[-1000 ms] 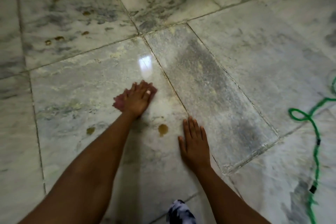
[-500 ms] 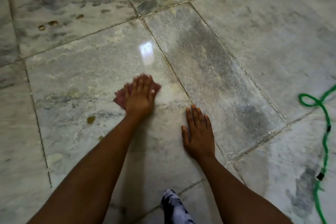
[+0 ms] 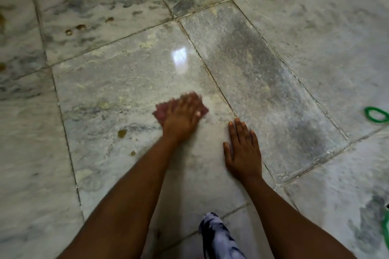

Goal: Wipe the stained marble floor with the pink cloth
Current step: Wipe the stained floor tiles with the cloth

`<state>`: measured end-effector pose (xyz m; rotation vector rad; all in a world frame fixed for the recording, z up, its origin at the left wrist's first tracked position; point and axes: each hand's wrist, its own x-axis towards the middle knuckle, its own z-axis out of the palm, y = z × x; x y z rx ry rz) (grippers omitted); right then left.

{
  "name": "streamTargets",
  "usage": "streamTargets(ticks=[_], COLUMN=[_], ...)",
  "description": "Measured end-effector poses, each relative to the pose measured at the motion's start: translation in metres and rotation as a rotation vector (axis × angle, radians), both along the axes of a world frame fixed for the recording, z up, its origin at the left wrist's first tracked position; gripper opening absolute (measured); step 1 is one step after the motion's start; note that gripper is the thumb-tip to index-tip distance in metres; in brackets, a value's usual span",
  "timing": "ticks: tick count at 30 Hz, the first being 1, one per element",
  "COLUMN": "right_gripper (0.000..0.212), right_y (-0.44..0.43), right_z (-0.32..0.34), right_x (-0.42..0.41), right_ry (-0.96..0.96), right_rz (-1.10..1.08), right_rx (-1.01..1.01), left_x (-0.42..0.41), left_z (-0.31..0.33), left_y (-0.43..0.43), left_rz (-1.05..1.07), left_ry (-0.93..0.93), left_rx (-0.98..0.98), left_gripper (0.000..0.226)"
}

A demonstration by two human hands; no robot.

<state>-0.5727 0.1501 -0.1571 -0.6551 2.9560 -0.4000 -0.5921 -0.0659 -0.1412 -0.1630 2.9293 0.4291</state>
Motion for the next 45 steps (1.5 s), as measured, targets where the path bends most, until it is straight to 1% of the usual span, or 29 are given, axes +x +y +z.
streamTargets(ticks=[2, 4, 6, 7, 9, 12, 15, 17, 21, 23, 25, 27, 30, 33, 36, 37, 38, 40, 42, 43, 45], right_gripper=[0.058, 0.056, 0.056, 0.056, 0.057, 0.058, 0.058, 0.059, 0.062, 0.062, 0.063, 0.064, 0.064, 0.065, 0.066, 0.066, 0.066, 0.065, 0.065, 0.065, 0.065], right_y=[0.0, -0.005, -0.015, -0.02, -0.036, -0.068, -0.103, -0.111, -0.115, -0.116, -0.117, -0.117, -0.115, -0.116, -0.116, -0.115, -0.114, -0.115, -0.116, -0.116, -0.117], right_z=[0.003, 0.01, 0.017, 0.02, 0.024, 0.021, 0.012, 0.008, 0.002, 0.002, 0.004, 0.006, 0.007, 0.007, 0.003, 0.002, 0.002, 0.003, 0.004, 0.005, 0.005], right_x=[0.004, 0.003, 0.001, 0.0, -0.002, 0.003, 0.015, 0.02, 0.023, 0.022, 0.024, 0.023, 0.022, 0.022, 0.021, 0.021, 0.022, 0.023, 0.024, 0.023, 0.024], right_ry=[0.0, 0.029, 0.047, 0.047, 0.035, -0.007, -0.025, 0.016, 0.02, 0.014, 0.007, -0.005, -0.006, -0.005, -0.003, -0.012, -0.02, -0.027, -0.026, -0.023, -0.023], right_rz=[-0.009, -0.027, 0.007, 0.04, 0.106, 0.177, 0.154, 0.136, 0.176, 0.177, 0.173, 0.168, 0.172, 0.169, 0.174, 0.177, 0.181, 0.182, 0.176, 0.173, 0.166], right_rx=[-0.012, -0.051, -0.088, -0.094, -0.096, -0.087, -0.134, -0.139, -0.071, -0.057, -0.038, -0.028, -0.028, -0.019, -0.024, -0.021, -0.016, -0.015, -0.02, -0.021, -0.022], left_x=[-0.029, -0.042, -0.028, -0.012, 0.025, 0.058, 0.052, 0.038, 0.02, 0.033, 0.061, 0.091, 0.124, 0.121, 0.097, 0.091, 0.091, 0.098, 0.118, 0.128, 0.144], left_z=[0.004, 0.006, 0.004, 0.0, -0.001, -0.001, 0.001, 0.004, 0.002, 0.003, 0.004, 0.006, 0.006, 0.004, 0.001, 0.0, -0.001, -0.003, -0.004, -0.004, -0.004], left_y=[-0.027, -0.048, -0.053, -0.046, -0.025, 0.002, -0.012, -0.037, -0.114, -0.141, -0.153, -0.147, -0.107, -0.082, -0.102, -0.115, -0.129, -0.154, -0.164, -0.16, -0.138], left_rz=[0.193, 0.347, 0.469, 0.495, 0.449, 0.362, 0.277, 0.249, 0.455, 0.46, 0.445, 0.42, 0.371, 0.336, 0.212, 0.223, 0.281, 0.46, 0.62, 0.658, 0.634], left_ry=[-0.044, -0.071, -0.069, -0.044, 0.029, 0.028, 0.032, 0.007, -0.019, -0.079, -0.084, -0.075, -0.073, -0.065, -0.029, -0.025, -0.024, -0.016, -0.003, 0.007, 0.02], left_rx=[0.043, 0.047, 0.047, 0.031, -0.016, 0.002, -0.023, -0.024, -0.028, -0.036, -0.043, -0.034, -0.059, -0.066, -0.102, -0.103, -0.105, -0.121, -0.094, -0.076, -0.075], left_gripper=[0.052, 0.052, 0.053, 0.054, 0.059, 0.062, 0.062, 0.06, 0.054, 0.054, 0.053, 0.054, 0.058, 0.055, 0.054, 0.053, 0.054, 0.056, 0.058, 0.058, 0.06])
